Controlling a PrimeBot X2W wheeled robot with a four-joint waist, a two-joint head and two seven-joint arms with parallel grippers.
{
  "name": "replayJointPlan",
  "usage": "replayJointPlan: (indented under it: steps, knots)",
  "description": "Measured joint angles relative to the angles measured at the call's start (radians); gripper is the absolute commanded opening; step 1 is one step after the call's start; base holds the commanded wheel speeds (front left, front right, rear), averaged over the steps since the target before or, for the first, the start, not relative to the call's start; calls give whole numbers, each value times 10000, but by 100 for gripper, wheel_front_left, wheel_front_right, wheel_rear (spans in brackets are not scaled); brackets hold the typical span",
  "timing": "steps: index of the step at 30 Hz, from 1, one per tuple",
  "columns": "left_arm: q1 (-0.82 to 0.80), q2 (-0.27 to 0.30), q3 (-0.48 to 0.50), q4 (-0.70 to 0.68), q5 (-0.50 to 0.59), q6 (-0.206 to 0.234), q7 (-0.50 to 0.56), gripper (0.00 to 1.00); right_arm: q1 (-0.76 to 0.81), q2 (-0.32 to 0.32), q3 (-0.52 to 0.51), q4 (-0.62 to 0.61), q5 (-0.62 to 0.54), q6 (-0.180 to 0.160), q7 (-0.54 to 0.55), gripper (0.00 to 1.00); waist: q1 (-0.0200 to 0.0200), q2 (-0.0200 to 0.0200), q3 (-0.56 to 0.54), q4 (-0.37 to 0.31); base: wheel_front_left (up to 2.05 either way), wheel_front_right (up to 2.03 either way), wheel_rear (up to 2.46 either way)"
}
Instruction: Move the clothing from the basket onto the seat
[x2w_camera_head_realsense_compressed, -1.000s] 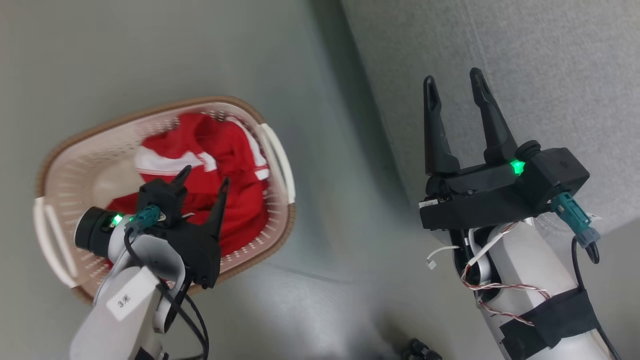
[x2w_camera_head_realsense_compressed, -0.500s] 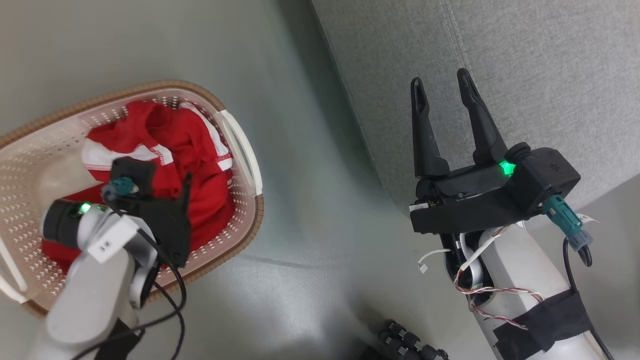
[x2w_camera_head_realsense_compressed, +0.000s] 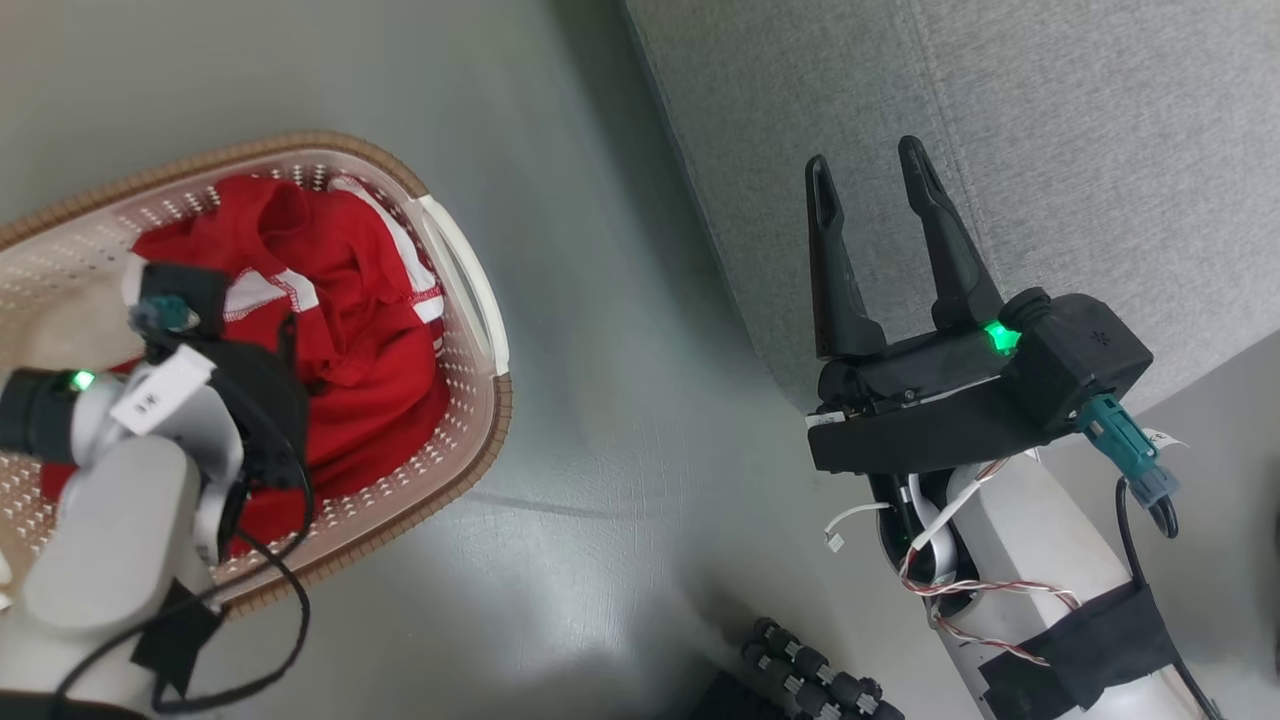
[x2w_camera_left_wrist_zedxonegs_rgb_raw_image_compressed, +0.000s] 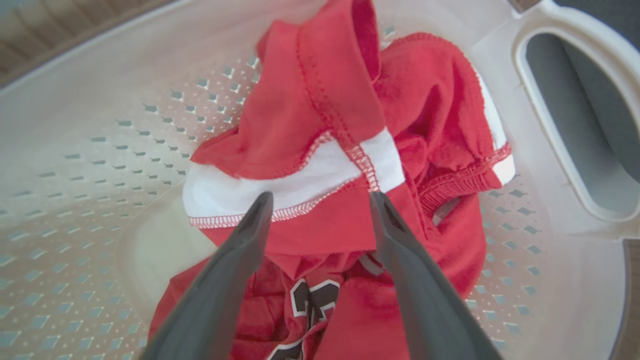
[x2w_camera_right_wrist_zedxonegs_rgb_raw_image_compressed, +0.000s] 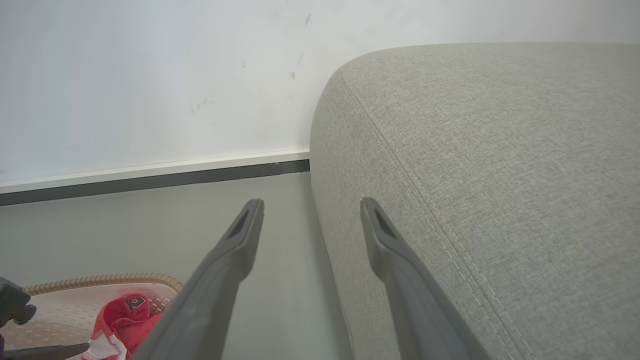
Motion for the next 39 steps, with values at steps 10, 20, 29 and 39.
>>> replayJointPlan:
  steps: [10,20,29,39]
  knots:
    - [-964,159,-38,554,263,-35,215,100,-40,6,265,-360,280,-27,0,100,0,0,556,-5,0,0,0]
    - [-1412,236,42,1112,322,123,290,100,-248,8,428,-531,531,-31,0,100,1,0,1139,-4,0,0,0]
    - [-1569,182,-2,1599,322,100,192,0,-446,12,491,-487,686,-40,0,100,0,-1,1223,-28,0,0,0]
    - [-1616,-236,-98,1969,278,-157,-470,0,-446,13,201,-102,571,-42,0,100,0,-1,883,113,0,0,0]
